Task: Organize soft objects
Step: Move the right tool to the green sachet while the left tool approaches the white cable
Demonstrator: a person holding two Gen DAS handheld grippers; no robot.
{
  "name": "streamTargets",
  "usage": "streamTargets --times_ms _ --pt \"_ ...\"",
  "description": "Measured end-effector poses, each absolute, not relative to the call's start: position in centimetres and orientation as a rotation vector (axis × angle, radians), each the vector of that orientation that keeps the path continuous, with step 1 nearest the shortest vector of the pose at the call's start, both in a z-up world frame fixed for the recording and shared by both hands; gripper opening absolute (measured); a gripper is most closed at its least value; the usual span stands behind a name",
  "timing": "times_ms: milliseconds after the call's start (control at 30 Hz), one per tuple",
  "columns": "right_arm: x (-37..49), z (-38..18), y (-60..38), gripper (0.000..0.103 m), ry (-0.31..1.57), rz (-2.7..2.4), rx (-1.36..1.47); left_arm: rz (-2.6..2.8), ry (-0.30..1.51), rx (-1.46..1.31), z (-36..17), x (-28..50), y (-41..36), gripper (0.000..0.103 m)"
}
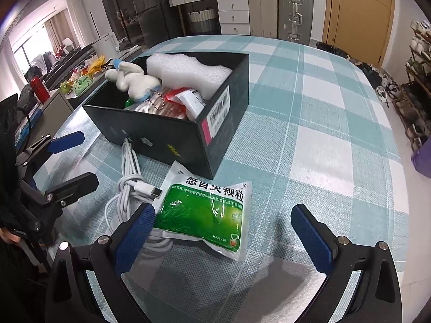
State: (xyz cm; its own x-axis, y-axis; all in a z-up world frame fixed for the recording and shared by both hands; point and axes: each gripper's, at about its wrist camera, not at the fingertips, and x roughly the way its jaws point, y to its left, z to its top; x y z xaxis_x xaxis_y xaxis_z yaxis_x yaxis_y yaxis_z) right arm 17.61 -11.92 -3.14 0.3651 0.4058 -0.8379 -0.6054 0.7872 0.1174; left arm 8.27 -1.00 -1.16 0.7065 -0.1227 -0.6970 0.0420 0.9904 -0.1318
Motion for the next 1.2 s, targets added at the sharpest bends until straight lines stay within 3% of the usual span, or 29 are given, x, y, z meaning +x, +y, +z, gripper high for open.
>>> streamTargets --times_ms 1200 --pt "18.6 -4.7 -13.7 0.102 1.038 0.626 -0.233 -0.131 0.869 -0.087 -2.0 10.4 -3.2 0.103"
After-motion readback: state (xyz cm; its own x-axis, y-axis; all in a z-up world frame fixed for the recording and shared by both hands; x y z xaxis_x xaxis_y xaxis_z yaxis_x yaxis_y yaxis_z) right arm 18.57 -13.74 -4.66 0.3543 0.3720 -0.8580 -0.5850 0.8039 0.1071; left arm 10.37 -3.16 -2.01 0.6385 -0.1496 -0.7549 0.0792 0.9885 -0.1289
